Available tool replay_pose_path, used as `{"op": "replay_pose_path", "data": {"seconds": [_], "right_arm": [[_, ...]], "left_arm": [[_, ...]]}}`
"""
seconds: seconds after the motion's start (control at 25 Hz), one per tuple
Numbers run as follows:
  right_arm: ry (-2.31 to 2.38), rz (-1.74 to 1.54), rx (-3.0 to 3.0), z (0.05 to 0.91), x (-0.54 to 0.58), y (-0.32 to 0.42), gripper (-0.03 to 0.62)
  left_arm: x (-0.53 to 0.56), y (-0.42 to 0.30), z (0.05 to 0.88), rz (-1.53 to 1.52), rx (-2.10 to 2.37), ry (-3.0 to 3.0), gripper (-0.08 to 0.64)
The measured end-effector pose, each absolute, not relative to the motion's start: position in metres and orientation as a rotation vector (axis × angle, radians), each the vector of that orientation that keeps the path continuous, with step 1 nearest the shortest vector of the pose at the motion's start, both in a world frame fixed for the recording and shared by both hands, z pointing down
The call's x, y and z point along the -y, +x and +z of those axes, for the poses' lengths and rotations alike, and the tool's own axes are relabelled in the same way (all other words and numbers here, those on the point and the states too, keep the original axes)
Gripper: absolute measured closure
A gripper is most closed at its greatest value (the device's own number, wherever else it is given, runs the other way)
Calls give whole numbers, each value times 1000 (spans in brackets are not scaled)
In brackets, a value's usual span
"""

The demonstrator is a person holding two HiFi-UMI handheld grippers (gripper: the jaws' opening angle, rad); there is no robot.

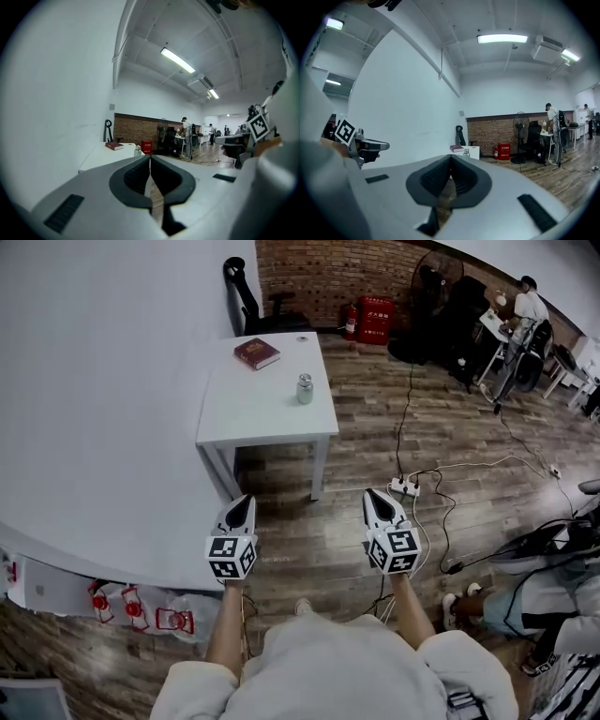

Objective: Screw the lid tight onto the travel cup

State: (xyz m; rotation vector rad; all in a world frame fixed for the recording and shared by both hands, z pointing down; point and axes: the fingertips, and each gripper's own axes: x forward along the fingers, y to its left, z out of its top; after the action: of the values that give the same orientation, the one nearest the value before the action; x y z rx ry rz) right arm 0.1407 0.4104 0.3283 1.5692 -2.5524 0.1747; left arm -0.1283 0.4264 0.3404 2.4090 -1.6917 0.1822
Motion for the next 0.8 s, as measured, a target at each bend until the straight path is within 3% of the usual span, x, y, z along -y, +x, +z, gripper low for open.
{"op": "replay_pose_path", "data": {"seconds": [0.8], "right_arm": [[1602, 205, 2491, 358, -286, 116, 593]], "left_arm": [[-286, -149, 365, 192, 1605, 2435, 550]]}}
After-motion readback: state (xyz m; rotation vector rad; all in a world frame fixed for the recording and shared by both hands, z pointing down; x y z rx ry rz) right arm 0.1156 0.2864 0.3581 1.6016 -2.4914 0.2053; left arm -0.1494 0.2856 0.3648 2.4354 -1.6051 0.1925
